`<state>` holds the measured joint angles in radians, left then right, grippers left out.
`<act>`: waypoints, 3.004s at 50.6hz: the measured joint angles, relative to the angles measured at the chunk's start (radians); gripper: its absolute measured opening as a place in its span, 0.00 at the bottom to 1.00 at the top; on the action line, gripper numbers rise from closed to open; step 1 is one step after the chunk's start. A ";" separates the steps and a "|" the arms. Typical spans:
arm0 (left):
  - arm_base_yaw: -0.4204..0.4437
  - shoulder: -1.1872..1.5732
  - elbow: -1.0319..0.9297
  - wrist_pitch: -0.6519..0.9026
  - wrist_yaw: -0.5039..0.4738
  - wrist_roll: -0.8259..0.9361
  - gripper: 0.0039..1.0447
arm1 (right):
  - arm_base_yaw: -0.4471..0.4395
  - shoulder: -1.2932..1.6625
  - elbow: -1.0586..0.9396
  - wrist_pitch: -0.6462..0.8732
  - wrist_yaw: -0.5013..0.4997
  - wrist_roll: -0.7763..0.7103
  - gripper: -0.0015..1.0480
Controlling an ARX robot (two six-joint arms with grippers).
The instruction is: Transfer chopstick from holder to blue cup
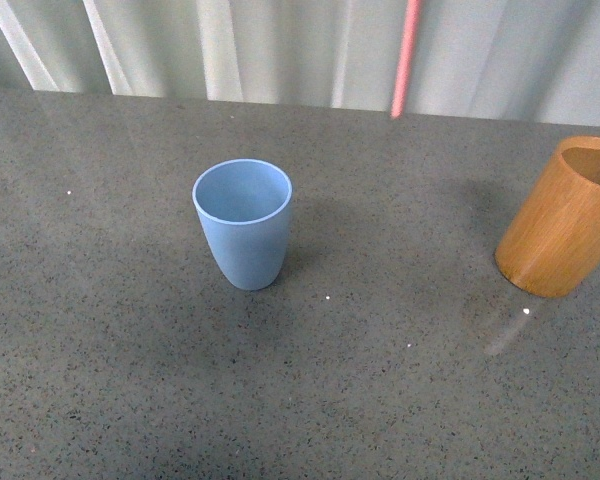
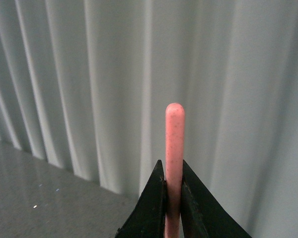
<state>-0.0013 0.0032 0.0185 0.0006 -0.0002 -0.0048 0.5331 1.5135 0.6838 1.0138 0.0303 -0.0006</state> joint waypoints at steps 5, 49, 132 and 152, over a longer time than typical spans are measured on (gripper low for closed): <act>0.000 0.000 0.000 0.000 0.000 0.000 0.94 | 0.055 0.077 0.023 -0.003 0.034 0.010 0.03; 0.000 0.000 0.000 0.000 0.000 0.000 0.94 | 0.121 0.388 0.253 0.076 0.018 0.029 0.03; 0.000 0.000 0.000 0.000 -0.002 0.000 0.94 | -0.248 -0.211 -0.150 -0.266 0.148 -0.072 0.90; 0.000 0.000 0.000 0.000 0.000 0.000 0.94 | -0.782 -0.579 -0.322 -0.528 -0.132 -0.082 0.90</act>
<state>-0.0013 0.0029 0.0185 0.0006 -0.0002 -0.0044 -0.2485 0.9340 0.3614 0.4858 -0.1017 -0.0826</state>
